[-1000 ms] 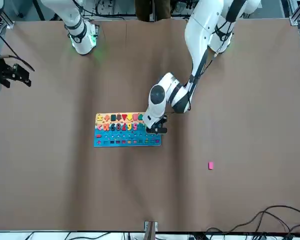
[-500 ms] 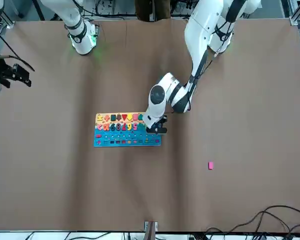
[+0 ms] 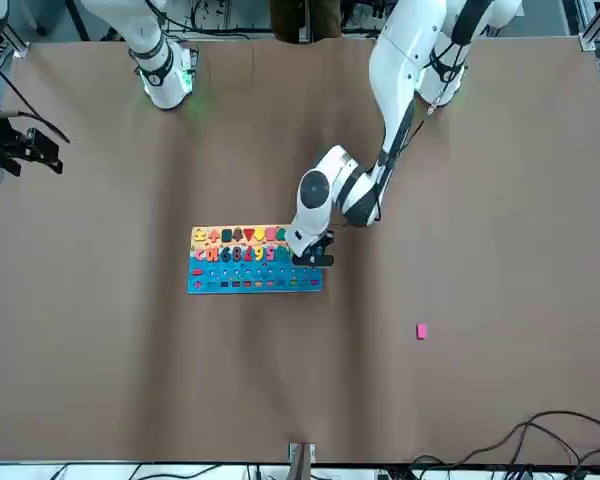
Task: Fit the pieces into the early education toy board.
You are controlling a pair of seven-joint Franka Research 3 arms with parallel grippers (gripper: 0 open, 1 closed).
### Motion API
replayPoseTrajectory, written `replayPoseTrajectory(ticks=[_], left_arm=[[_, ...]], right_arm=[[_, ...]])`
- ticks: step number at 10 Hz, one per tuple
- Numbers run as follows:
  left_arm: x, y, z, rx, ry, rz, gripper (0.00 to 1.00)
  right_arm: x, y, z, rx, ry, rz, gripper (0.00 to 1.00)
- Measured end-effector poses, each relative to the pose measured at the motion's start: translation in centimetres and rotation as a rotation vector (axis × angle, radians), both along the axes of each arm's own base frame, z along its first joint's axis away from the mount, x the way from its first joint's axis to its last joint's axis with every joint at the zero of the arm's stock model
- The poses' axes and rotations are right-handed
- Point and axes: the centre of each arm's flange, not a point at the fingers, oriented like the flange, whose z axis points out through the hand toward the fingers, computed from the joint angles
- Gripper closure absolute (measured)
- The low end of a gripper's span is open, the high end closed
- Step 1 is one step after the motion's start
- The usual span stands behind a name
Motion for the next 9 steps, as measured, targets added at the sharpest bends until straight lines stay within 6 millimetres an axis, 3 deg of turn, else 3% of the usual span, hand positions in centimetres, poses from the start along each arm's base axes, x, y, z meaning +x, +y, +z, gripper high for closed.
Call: replayPoseTrajectory(ticks=[9], left_arm=[[-0.03,0.00,-0.03,0.001,0.001,0.000,0.82]], right_arm=[[0.00,0.01,-0.01,0.000,0.000,0.000,0.01]])
